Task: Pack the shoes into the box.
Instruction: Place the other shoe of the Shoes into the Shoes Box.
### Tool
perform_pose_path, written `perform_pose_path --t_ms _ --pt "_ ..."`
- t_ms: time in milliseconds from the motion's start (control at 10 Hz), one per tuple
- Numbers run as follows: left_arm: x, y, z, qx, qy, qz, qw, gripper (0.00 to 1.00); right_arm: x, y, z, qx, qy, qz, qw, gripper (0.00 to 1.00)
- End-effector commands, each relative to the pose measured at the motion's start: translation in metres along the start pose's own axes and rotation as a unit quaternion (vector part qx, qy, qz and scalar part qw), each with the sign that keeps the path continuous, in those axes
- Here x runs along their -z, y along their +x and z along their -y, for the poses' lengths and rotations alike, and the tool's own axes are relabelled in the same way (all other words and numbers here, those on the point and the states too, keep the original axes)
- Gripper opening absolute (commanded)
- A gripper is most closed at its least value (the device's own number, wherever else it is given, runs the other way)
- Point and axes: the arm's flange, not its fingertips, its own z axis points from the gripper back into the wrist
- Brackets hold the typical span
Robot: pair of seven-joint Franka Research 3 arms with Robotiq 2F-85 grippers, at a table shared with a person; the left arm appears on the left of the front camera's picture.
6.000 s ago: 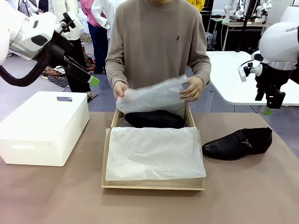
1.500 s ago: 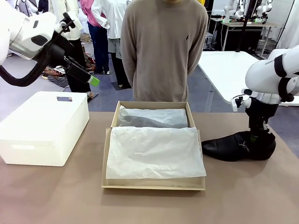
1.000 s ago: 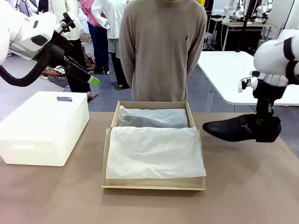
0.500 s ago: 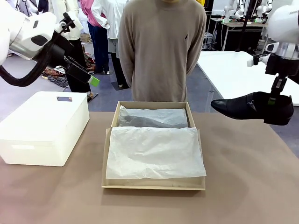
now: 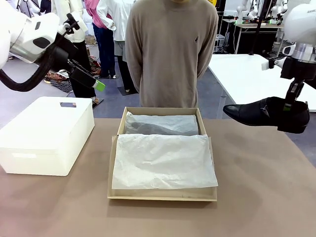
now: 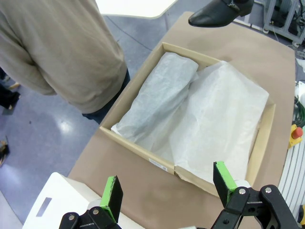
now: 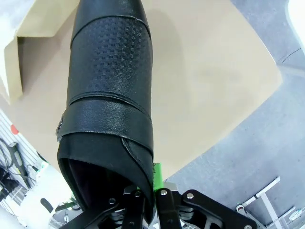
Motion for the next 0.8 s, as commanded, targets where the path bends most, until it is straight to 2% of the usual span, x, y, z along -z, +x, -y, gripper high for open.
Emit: perform_pose_path --t_ms 0,300,500,700 --pt "-0.001 0.000 -0.001 0.002 -0.009 0.006 1.000 1.00 -0.004 -0.001 0.000 -0.001 -0.005 0.000 1.000 0.00" --pt "-0.001 0.000 -0.001 0.002 -0.009 0.006 1.000 1.00 0.000 0.000 0.000 0.000 0.000 0.000 1.000 0.00" --pt "-0.001 0.000 -0.001 0.002 -0.009 0.006 1.000 1.00 -0.017 0.017 -0.026 0.100 -0.019 0.025 0.994 0.00" --pt "-0.001 0.000 -0.001 0.002 -0.009 0.006 1.000 1.00 -0.032 0.029 -0.049 0.176 -0.045 0.031 0.983 0.00"
